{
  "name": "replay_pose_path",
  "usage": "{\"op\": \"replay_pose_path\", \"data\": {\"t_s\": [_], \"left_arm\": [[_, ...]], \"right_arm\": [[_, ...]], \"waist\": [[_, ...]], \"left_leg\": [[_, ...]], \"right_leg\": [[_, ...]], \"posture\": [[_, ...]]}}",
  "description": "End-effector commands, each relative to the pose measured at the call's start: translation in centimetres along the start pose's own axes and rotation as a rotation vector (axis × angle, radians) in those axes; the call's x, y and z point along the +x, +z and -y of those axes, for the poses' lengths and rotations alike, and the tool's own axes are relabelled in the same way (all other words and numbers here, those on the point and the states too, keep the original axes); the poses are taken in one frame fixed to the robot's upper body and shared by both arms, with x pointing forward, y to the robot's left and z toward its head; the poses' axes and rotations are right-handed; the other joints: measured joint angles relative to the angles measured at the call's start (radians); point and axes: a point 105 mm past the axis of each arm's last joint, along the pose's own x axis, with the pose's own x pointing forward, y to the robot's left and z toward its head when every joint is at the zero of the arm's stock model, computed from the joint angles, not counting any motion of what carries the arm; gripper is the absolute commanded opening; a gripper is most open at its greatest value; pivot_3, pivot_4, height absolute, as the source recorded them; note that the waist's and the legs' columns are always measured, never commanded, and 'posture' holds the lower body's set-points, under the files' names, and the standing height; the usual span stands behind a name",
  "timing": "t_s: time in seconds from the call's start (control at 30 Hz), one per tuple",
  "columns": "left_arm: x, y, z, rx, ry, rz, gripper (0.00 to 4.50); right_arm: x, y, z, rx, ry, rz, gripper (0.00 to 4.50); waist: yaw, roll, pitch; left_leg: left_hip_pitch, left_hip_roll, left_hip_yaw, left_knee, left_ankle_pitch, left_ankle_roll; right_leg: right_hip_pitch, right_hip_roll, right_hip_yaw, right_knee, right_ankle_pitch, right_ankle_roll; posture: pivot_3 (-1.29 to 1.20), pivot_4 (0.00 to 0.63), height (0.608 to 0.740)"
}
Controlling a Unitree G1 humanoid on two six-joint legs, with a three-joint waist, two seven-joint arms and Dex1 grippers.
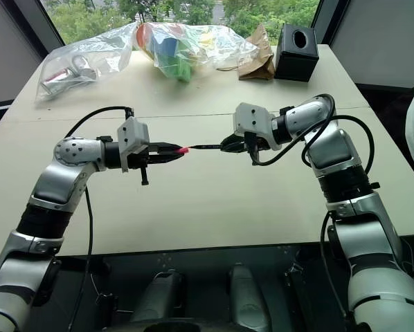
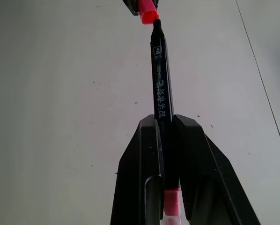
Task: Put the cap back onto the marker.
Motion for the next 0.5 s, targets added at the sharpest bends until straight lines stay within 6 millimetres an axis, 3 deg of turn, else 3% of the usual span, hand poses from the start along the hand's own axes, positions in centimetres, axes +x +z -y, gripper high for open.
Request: {"op": "replay_pose_path", "data": {"t_s": [0.03,0.5], "left_arm": [[-0.25,1.31,-0.27,0.046,0.017,0.032,0.00],[0.08,1.56,-0.12,0.052,0.010,0.039,0.00]], "right_arm": [[-0.50,1.54,0.38,-0.070,-0.006,0.011,0.04],[-0.23,1.87,0.09,-0.064,0.007,0.028,0.04]], "waist": [[0.000,0.000,0.000],[0.000,0.000,0.000]], "left_leg": [[0.000,0.000,0.000,0.000,0.000,0.000],[0.000,0.000,0.000,0.000,0.000,0.000]], "right_leg": [[0.000,0.000,0.000,0.000,0.000,0.000],[0.000,0.000,0.000,0.000,0.000,0.000]], "posture": [[0.00,0.150,0.740],[0.00,0.150,0.740]]}}
